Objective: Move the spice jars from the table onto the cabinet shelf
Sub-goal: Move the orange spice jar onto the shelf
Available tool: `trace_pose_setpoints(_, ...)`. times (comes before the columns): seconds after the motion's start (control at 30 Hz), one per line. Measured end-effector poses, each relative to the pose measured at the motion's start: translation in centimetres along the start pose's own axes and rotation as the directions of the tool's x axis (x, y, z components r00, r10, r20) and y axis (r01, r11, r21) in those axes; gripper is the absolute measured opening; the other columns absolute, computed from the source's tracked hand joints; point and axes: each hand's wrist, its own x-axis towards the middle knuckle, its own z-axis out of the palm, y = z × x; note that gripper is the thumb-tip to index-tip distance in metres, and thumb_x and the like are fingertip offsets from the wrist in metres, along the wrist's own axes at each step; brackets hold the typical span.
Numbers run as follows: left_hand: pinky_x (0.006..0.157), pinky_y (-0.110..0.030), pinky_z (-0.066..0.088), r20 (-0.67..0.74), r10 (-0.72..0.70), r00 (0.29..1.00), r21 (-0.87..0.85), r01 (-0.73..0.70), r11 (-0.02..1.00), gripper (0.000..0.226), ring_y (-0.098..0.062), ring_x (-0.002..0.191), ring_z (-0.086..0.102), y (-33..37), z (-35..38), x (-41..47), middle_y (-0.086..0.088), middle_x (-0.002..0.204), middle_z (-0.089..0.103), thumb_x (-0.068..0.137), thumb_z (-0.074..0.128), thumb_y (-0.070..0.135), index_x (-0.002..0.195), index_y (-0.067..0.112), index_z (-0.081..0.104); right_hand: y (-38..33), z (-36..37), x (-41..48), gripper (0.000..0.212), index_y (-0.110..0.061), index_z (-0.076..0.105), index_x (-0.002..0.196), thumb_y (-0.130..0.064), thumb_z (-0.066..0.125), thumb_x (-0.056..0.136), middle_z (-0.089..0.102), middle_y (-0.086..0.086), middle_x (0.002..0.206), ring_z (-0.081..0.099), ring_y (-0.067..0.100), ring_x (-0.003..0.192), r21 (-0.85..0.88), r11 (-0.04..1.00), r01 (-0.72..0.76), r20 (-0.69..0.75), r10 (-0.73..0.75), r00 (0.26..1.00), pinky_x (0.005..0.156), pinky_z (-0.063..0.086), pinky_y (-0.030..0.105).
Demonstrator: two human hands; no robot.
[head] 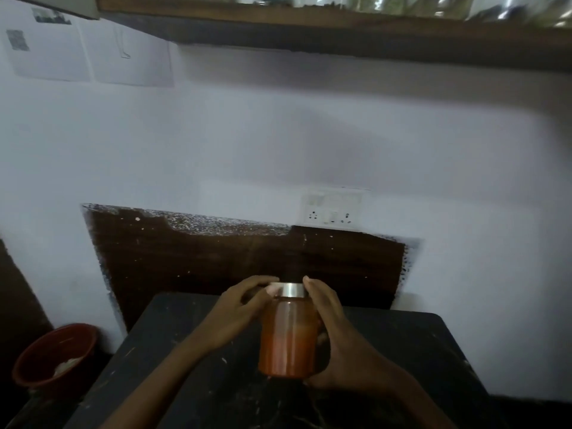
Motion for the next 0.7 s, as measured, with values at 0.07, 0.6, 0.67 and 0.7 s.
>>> trace_pose_setpoints(0.07, 0.084, -0.022, 0.052, 0.163, 0.014, 0.987, -0.07, -0.003, 0.998, 0.083, 0.001, 0.115, 0.053, 0.5, 0.8, -1.0, 0.019, 0.134, 0.043, 0.062, 0.063, 0.074, 0.134, 0.045, 0.035, 0.5, -1.4, -1.3, 0.127, -0.053, -0.012, 0.137, -0.018, 0.084, 0.062, -0.015, -0.042, 0.138, 0.018, -0.011, 0.13, 0.057, 0.998, -0.01, -0.029, 0.012, 1.0, 0.09, 0.045, 0.01)
trace_pose_setpoints(0.6, 0.108, -0.025, 0.028, 0.302, 0.24, 0.923, 0.39, -0.35, 0.852, 0.128, 0.002, 0.141, -0.007, 4.4, 6.9, -2.6, 0.028, 0.147, -0.028, 0.06, 0.081, 0.052, 0.136, 0.054, -0.021, 1.4, -5.4, -5.7, 0.126, -0.069, -0.009, 0.125, -0.019, 0.086, 0.059, -0.011, -0.047, 0.134, 0.01, -0.025, 0.123, 0.048, 0.999, -0.024, -0.043, 0.026, 0.999, 0.084, 0.042, 0.004)
trace_pose_setpoints(0.67, 0.108, -0.027, 0.031, 0.281, 0.274, 0.92, 0.429, -0.376, 0.821, 0.125, -0.001, 0.141, -0.008, 4.7, 7.7, -2.8, 0.025, 0.147, -0.028, 0.06, 0.079, 0.055, 0.137, 0.054, -0.019, 1.4, -5.5, -5.7, 0.126, -0.071, -0.01, 0.124, -0.02, 0.086, 0.059, -0.012, -0.045, 0.135, 0.006, -0.031, 0.119, 0.024, 1.0, -0.02, -0.038, 0.021, 0.999, 0.08, 0.038, -0.002)
trace_pose_setpoints(0.7, 0.108, -0.03, 0.033, 0.263, 0.295, 0.919, 0.436, -0.386, 0.813, 0.123, -0.003, 0.141, -0.006, 4.7, 8.0, -2.7, 0.023, 0.148, -0.025, 0.061, 0.079, 0.056, 0.139, 0.052, -0.016, 1.4, -5.5, -5.7, 0.126, -0.071, -0.011, 0.123, -0.022, 0.086, 0.059, -0.012, -0.044, 0.135, 0.007, -0.032, 0.118, 0.012, 1.0, -0.025, -0.039, 0.025, 0.999, 0.081, 0.038, -0.003)
